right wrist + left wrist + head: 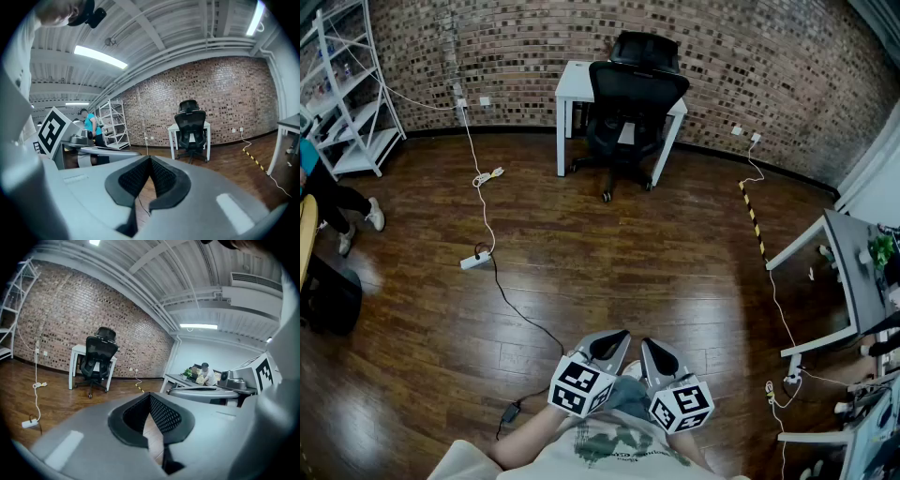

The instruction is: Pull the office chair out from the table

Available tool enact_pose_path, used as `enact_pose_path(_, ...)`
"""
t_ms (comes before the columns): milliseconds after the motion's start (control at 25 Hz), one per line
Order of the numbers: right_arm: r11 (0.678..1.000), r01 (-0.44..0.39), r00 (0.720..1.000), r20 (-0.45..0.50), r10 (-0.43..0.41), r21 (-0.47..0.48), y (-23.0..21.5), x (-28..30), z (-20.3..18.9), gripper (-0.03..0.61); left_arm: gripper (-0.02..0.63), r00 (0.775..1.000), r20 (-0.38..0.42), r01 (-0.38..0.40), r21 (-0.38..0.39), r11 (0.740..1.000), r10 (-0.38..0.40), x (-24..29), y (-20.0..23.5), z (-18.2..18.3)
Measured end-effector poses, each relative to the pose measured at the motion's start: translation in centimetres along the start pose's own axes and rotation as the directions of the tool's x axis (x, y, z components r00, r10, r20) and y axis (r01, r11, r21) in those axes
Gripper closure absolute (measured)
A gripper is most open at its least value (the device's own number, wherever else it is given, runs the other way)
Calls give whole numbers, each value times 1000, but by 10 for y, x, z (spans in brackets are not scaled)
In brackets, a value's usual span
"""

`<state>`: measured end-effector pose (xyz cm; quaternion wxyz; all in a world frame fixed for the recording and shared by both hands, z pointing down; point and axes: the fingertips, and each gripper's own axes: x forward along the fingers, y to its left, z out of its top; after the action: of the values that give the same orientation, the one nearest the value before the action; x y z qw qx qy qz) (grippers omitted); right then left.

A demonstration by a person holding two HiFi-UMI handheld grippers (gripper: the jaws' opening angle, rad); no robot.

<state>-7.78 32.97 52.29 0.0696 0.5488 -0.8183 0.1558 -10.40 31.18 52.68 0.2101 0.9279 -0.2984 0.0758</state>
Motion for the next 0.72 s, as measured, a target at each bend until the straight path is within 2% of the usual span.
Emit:
enact_pose_path(240,1000,-10,999,34,10,3,-67,43,20,580,604,1000,-22,-17,10,1000,17,69,24,20)
enact_pose_path(560,997,-79,992,100,80,-10,-172,96,87,580,604,995,15,-99,43,994,98,177,58,103)
enact_pose_path(720,995,-101,989,113,100,2,-219,109,103,581,604,992,-9,-123,57,991,124,225,62,118)
